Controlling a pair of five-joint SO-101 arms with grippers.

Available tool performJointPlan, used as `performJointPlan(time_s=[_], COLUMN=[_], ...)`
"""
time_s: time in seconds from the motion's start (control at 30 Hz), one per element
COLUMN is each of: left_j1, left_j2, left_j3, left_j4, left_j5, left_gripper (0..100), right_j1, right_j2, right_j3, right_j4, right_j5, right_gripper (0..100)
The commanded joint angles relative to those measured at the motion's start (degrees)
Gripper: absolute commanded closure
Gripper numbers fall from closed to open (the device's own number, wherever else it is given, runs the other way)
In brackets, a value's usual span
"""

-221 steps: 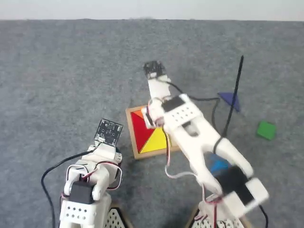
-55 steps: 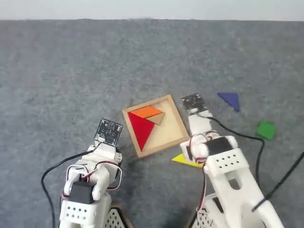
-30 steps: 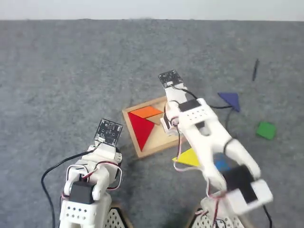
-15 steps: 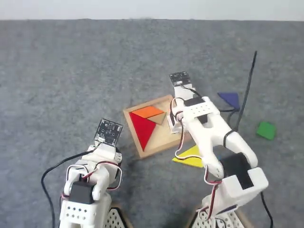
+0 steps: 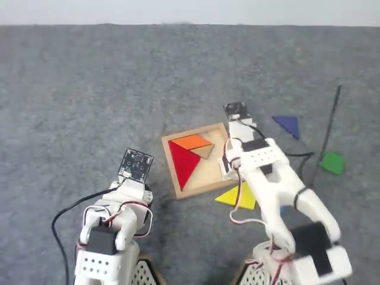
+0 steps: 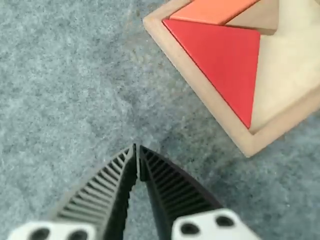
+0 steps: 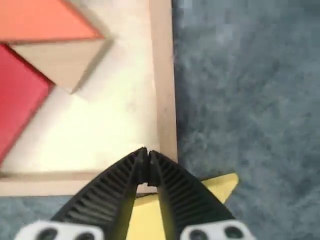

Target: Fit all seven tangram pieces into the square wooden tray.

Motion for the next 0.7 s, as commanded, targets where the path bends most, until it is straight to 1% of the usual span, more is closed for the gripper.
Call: performJointPlan(time_s=[0.0,0.1,0.2,0.27,0.33,0.43,0.5,0.67], left_j1=[-0.3,-0.3,-0.3,-0.3,-0.3,-0.3,-0.3,-0.3], left_j2=[-1.2,-1.2,-1.2,-1.2,-1.2,-1.2,-1.2,-1.2], left_j3=[-0.7,-0.7,-0.7,-0.7,-0.7,-0.7,-0.7,-0.7], left_j4=[0.3,0.3,0.3,0.3,0.3,0.3,0.3,0.3], left_j5=[0.3,0.3,0.3,0.3,0.3,0.3,0.3,0.3], left_gripper=[99,99,99,99,99,99,99,99], right_j1=[0.7,0.7,0.4,0.4,0.7,0.4,0.4,0.6], right_j2=[-14.7,-22.5,-26.7,-26.7,-25.9,-24.3,-23.0,-17.6], right_j3=[0.2,1.0,6.7,11.1,14.6,17.2,17.2,17.2], right_j4=[1.2,7.2,9.5,9.6,9.8,9.4,9.2,5.0], right_j5=[-0.6,-0.8,-3.2,-5.3,-8.3,-10.5,-10.7,-10.8], right_gripper=[98.7,95.3,84.4,75.9,70.3,69.3,69.3,69.3])
